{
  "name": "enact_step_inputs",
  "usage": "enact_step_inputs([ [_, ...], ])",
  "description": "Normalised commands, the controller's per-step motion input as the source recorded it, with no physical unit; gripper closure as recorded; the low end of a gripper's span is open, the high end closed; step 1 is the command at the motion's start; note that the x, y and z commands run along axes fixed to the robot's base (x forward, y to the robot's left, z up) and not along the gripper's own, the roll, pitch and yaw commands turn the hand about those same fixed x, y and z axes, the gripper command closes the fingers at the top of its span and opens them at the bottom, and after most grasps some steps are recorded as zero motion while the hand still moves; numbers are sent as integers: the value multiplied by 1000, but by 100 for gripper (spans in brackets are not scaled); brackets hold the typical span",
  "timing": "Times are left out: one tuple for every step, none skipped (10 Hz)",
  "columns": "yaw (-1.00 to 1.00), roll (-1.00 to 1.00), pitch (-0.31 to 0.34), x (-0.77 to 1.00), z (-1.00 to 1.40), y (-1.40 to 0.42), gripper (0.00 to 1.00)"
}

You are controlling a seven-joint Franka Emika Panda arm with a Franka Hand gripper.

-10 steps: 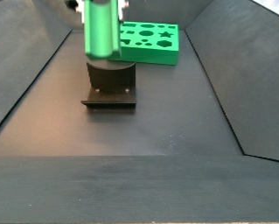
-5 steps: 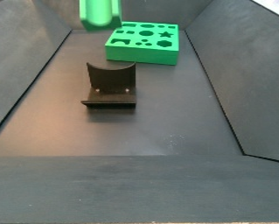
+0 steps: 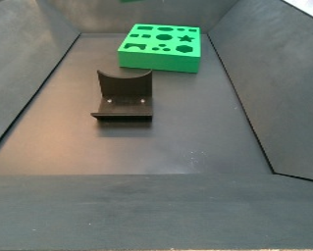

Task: Pick up the arch object. Move up. Place the arch object on the fixture. Regrasp the arch object. Move to above the board. Insert the arch object.
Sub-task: Move to above the board, then insert the arch object.

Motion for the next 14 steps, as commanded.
enact_step_inputs([
  [12, -1000, -59, -465, 277, -1000, 100],
  [7, -1000, -63, -472, 278, -1000, 100],
  [3, -1000, -68, -479, 273, -1000, 100],
  [-4, -1000, -77, -494, 278, -1000, 100],
  [-9, -1000, -87, -513, 278, -1000, 100],
  [-14, -1000, -100, -516, 265, -962, 100],
  [-16, -800, -92, -386, 188, -671, 100],
  [-10, -553, -80, -241, 97, -360, 100],
  [-14, -328, -40, -110, 30, -153, 100],
  [0, 0, -51, 0, -126, -9, 100],
  [-114, -61, 0, 340, -154, 0, 100],
  [-106, 0, 10, 1000, -511, 0, 100],
  [-71, 0, 0, 1000, -586, 0, 100],
  [0, 0, 0, 1000, -700, 6, 100],
])
